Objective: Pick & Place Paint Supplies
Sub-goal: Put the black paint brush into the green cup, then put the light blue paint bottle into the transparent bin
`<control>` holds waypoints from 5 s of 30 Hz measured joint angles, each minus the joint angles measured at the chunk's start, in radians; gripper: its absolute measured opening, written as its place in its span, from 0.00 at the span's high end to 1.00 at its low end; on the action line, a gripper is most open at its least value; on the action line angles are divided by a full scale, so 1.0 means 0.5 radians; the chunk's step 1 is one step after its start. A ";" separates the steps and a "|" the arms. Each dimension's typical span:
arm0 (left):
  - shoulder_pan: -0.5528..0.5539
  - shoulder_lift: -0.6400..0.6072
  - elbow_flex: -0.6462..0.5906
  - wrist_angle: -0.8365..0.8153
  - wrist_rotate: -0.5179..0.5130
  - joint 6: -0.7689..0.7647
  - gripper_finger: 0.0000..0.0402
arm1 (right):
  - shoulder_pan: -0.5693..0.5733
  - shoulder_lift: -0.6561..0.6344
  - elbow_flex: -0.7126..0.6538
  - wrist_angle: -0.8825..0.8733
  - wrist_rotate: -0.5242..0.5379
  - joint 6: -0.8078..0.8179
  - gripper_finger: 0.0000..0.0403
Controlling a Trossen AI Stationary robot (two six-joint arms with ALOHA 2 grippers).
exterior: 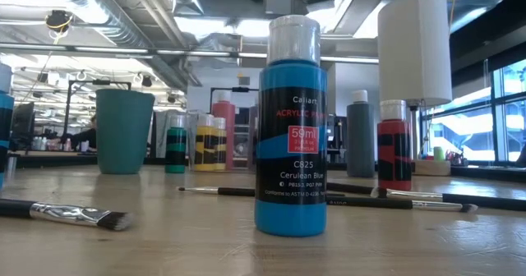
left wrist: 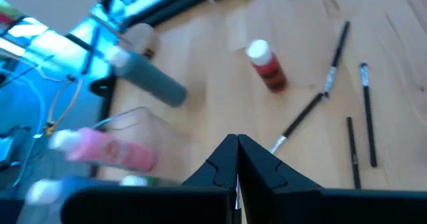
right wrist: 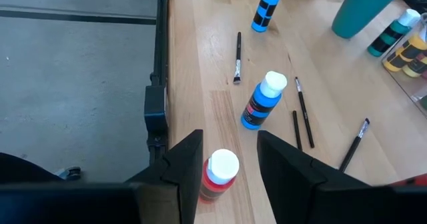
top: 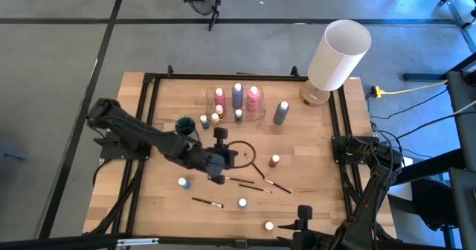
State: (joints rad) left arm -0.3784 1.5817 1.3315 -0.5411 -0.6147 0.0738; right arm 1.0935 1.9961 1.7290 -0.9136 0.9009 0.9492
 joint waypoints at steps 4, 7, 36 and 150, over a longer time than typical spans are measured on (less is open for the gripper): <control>-0.018 -0.155 0.000 -0.154 -0.106 -0.061 0.99 | 0.000 0.000 0.000 0.012 0.001 0.010 0.64; -0.017 -0.242 0.000 -0.289 -0.158 -0.128 0.99 | 0.000 0.001 0.000 0.017 0.001 0.010 0.64; 0.068 -1.846 -1.764 1.941 -0.290 0.528 0.99 | -0.074 0.069 0.000 0.123 0.081 -0.168 0.64; -0.126 -2.006 -2.646 1.917 -0.923 -0.439 0.87 | -0.067 0.068 0.000 0.115 0.023 -0.172 0.64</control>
State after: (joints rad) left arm -0.4416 0.5785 0.0086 0.4175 -1.0762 -0.1455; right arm 1.0599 2.0299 1.7290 -0.8558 0.9123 0.8631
